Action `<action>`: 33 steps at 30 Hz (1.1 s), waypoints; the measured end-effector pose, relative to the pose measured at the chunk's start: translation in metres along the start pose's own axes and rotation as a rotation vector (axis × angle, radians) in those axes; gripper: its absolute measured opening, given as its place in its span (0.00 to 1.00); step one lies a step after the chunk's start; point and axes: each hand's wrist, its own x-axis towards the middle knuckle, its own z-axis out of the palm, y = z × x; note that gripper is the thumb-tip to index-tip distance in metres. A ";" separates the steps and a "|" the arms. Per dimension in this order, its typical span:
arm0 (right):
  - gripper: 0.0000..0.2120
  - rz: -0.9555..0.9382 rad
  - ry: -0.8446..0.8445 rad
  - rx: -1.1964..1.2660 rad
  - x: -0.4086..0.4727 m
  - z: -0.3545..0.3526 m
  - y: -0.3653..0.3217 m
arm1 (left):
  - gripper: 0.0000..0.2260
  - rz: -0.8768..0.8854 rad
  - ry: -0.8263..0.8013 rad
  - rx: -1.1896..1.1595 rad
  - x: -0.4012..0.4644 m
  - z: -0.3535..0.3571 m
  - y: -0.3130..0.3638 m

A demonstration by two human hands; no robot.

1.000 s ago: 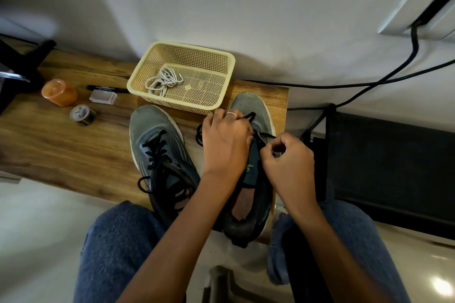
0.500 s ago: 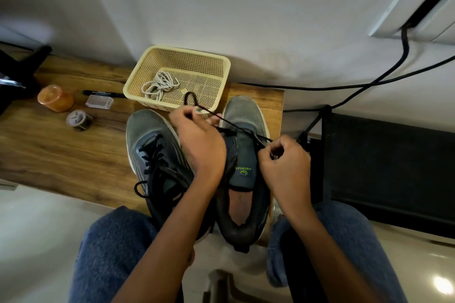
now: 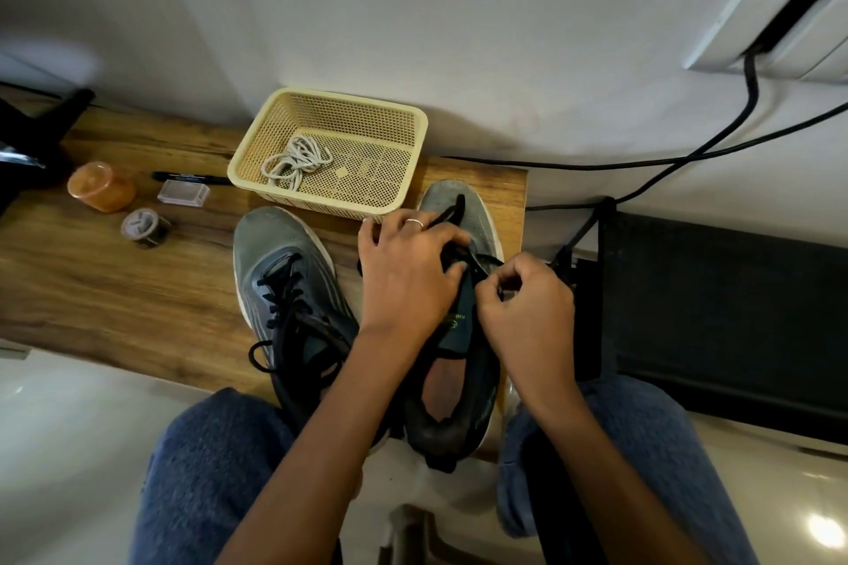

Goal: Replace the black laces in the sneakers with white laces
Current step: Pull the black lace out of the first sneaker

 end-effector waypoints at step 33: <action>0.06 0.079 0.001 0.021 0.000 -0.001 -0.001 | 0.07 -0.277 0.480 -0.581 0.012 -0.005 -0.009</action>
